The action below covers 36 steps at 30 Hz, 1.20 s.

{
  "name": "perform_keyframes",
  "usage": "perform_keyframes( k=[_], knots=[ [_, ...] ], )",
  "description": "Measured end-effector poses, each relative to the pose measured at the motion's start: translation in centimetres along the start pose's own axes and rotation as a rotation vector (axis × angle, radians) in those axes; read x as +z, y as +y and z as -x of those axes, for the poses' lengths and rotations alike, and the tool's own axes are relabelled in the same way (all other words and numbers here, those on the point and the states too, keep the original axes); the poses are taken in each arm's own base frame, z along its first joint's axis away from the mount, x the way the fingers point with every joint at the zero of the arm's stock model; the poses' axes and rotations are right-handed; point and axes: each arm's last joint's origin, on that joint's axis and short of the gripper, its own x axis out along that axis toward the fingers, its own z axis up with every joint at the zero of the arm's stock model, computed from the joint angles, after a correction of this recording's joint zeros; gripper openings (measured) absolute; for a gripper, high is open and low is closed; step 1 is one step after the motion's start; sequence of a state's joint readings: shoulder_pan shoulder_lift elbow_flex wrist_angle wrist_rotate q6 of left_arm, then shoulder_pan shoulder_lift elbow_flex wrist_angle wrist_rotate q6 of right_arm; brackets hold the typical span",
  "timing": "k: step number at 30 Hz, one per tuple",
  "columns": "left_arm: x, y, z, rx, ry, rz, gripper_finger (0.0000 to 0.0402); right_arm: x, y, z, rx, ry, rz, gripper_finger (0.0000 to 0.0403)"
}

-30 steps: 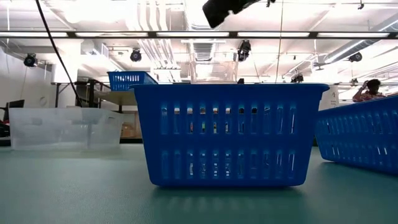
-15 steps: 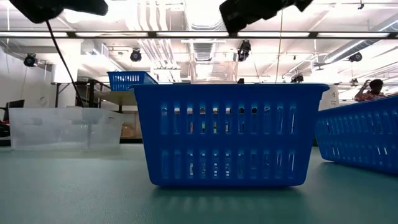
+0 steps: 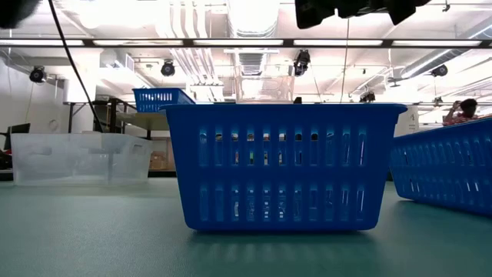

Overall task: Stack baskets on shelf by color
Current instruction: Put the bottom left black bin on the shelf

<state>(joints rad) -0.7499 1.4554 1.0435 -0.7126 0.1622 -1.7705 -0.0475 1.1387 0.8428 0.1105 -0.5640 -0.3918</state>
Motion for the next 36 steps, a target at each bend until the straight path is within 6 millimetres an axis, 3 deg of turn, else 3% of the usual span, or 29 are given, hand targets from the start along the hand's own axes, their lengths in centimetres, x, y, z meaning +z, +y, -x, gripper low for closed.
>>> perform_keyframes(
  k=[9, 13, 18, 29, 36],
  knots=[
    [-1.0, 0.3, 1.0, 0.024, 0.192, 0.066, 0.0000, -0.4, 0.0, -0.2, 0.004, 0.011, -0.005, 0.0009],
    [-0.9, 1.0, 1.2, 0.058, 0.175, 0.045, 0.0000, -0.4, 0.0, -0.2, 0.005, 0.013, -0.007, 0.0009],
    [-1.3, 1.1, 1.2, 0.036, 0.198, -0.192, 0.0015, -0.6, 0.1, -0.2, 0.015, 0.036, -0.022, 0.0009],
    [-3.9, 2.2, 0.2, 0.051, 0.216, -0.677, 0.0141, -0.8, 0.2, -0.1, 0.022, 0.053, -0.033, 0.0009],
    [-4.7, 3.1, -1.5, 0.154, 0.146, -0.802, 0.0152, -0.8, 0.2, -0.1, 0.022, 0.053, -0.034, 0.0009]
  ],
)
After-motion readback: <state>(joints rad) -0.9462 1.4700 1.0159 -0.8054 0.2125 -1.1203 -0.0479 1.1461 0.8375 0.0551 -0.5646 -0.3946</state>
